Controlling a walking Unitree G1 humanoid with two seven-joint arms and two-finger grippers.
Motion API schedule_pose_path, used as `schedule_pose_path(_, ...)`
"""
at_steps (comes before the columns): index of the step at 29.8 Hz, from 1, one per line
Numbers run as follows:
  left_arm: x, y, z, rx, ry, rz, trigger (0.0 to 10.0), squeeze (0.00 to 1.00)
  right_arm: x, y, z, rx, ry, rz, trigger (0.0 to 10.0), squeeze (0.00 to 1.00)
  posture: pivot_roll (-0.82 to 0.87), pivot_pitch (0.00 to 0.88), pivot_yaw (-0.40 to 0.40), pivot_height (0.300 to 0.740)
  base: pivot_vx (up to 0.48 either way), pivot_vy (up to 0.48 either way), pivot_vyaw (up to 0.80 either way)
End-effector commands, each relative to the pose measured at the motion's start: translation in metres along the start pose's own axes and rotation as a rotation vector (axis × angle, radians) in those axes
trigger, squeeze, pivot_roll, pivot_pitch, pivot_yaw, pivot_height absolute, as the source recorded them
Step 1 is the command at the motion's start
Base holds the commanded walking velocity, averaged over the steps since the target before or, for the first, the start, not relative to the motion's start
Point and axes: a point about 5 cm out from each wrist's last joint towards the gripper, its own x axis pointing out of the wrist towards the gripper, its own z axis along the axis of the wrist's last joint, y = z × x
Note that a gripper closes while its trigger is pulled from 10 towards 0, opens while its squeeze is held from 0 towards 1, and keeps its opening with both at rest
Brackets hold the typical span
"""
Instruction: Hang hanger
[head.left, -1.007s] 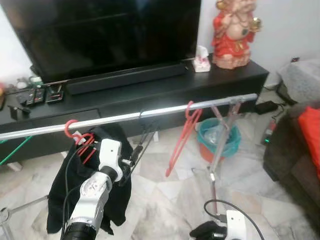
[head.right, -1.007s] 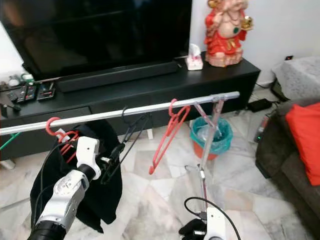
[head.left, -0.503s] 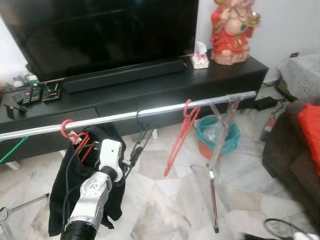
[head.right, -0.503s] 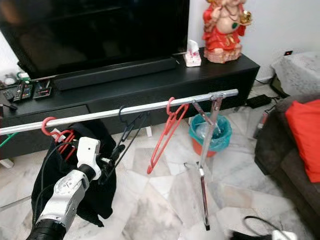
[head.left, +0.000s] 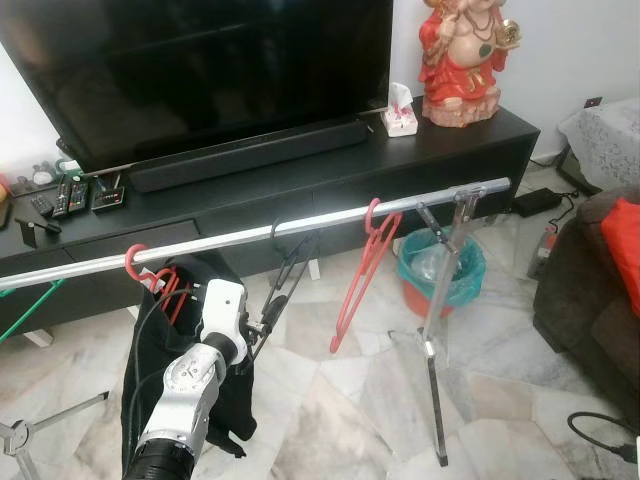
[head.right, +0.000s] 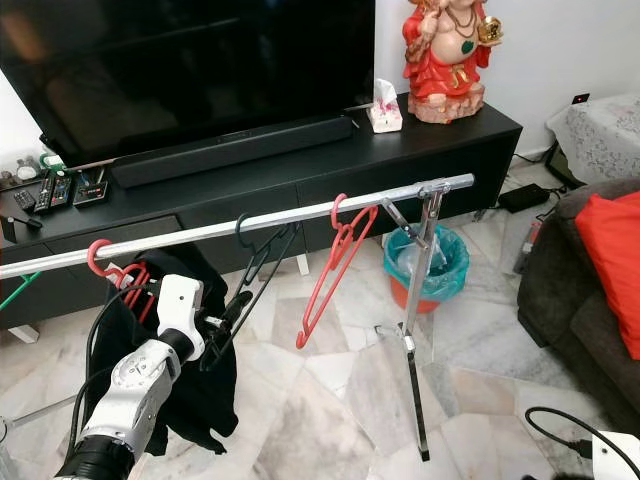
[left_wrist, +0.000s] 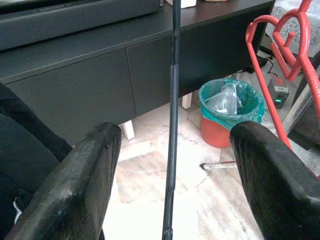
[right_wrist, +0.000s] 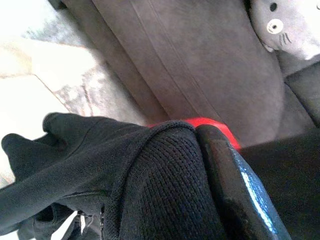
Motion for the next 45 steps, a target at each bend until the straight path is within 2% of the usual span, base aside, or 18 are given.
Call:
schedule_pose_path(1, 0.0, 0.004, 0.001, 0.017, -0.003, 0.01, 10.0, 0.0, -0.002, 0.008, 0.014, 0.027, -0.055, 0.024, 10.0, 0.0, -0.07, 0.0, 0.078, 0.74, 0.0, 0.0, 0.0)
schedule_pose_path(2, 0.001, 0.005, 0.002, 0.017, -0.007, 0.017, 10.0, 0.0, -0.003, 0.011, 0.014, -0.001, -0.066, 0.029, 10.0, 0.0, -0.07, 0.0, 0.077, 0.74, 0.0, 0.0, 0.0)
schedule_pose_path(4, 0.001, 0.006, 0.002, 0.012, -0.01, 0.026, 10.0, 0.0, -0.001, 0.006, 0.017, -0.037, -0.09, -0.003, 10.0, 0.0, -0.07, 0.0, 0.075, 0.74, 0.0, 0.0, 0.0)
schedule_pose_path(5, 0.002, 0.005, 0.002, 0.011, -0.01, 0.025, 10.0, 0.0, 0.003, -0.004, 0.021, -0.015, -0.097, -0.035, 10.0, 0.0, -0.08, 0.0, 0.074, 0.74, 0.0, 0.0, 0.0)
schedule_pose_path(8, 0.003, 0.003, 0.001, 0.011, -0.008, 0.02, 10.0, 0.0, 0.008, -0.017, 0.026, -0.017, -0.119, -0.084, 10.0, 0.0, -0.08, 0.0, 0.072, 0.74, 0.0, 0.0, 0.0)
schedule_pose_path(11, 0.004, 0.002, 0.001, 0.007, -0.012, 0.022, 10.0, 0.0, 0.014, -0.037, 0.036, 0.009, -0.157, -0.167, 10.0, 0.0, -0.09, 0.0, 0.066, 0.74, 0.0, 0.0, 0.0)
schedule_pose_path(14, 0.004, 0.001, 0.001, 0.003, -0.016, 0.029, 10.0, 0.0, 0.017, -0.049, 0.044, 0.016, -0.191, -0.226, 10.0, 0.0, -0.09, 0.0, 0.063, 0.74, 0.0, 0.0, 0.0)
schedule_pose_path(17, 0.004, 0.001, 0.0, 0.002, -0.019, 0.03, 10.0, 0.0, 0.016, -0.05, 0.049, 0.024, -0.213, -0.244, 10.0, 0.0, -0.09, 0.0, 0.061, 0.74, 0.0, 0.0, 0.0)
schedule_pose_path(21, 0.004, 0.001, 0.0, 0.001, -0.021, 0.031, 10.0, 0.0, 0.014, -0.037, 0.05, 0.026, -0.215, -0.195, 10.0, 0.0, -0.09, 0.0, 0.06, 0.74, 0.0, 0.0, 0.0)
schedule_pose_path(23, 0.004, 0.001, 0.0, 0.0, -0.019, 0.028, 10.0, 0.0, 0.007, -0.013, 0.042, 0.076, -0.17, -0.082, 10.0, 0.0, -0.08, 0.0, 0.063, 0.74, 0.0, 0.0, 0.0)
schedule_pose_path(28, 0.004, 0.002, 0.001, -0.001, -0.022, 0.015, 10.0, 0.0, -0.007, 0.022, 0.03, 0.103, -0.117, 0.07, 10.0, 0.0, -0.08, 0.0, 0.07, 0.74, 0.0, 0.0, 0.0)
schedule_pose_path(29, 0.004, 0.002, 0.001, -0.001, -0.022, 0.015, 10.0, 0.0, -0.007, 0.022, 0.03, 0.103, -0.117, 0.07, 10.0, 0.0, -0.08, 0.0, 0.07, 0.74, 0.0, 0.0, 0.0)
schedule_pose_path(31, 0.004, 0.001, 0.001, -0.002, -0.023, 0.006, 10.0, 0.0, -0.016, 0.04, 0.022, 0.124, -0.079, 0.151, 10.0, 0.0, -0.08, 0.0, 0.071, 0.74, 0.0, 0.0, 0.0)
schedule_pose_path(32, 0.004, 0.001, 0.001, 0.0, -0.022, 0.001, 10.0, 0.0, -0.024, 0.055, 0.013, 0.15, -0.033, 0.216, 10.0, 0.0, -0.08, 0.0, 0.073, 0.74, 0.0, 0.0, 0.0)
schedule_pose_path(36, 0.003, 0.002, 0.002, 0.002, -0.024, 0.002, 10.0, 0.0, -0.042, 0.079, -0.004, 0.123, 0.027, 0.313, 10.0, 0.0, -0.07, 0.0, 0.074, 0.74, 0.0, 0.0, 0.0)
schedule_pose_path(40, 0.003, 0.002, 0.003, 0.004, -0.027, 0.004, 10.0, 0.0, -0.053, 0.09, -0.02, 0.104, 0.08, 0.361, 10.0, 0.0, -0.07, 0.0, 0.075, 0.74, 0.0, 0.0, 0.0)
schedule_pose_path(45, 0.004, 0.002, 0.004, 0.005, -0.032, 0.002, 10.0, 0.0, -0.058, 0.091, -0.037, 0.072, 0.129, 0.374, 10.0, 0.0, -0.06, 0.0, 0.076, 0.74, 0.0, 0.0, 0.0)
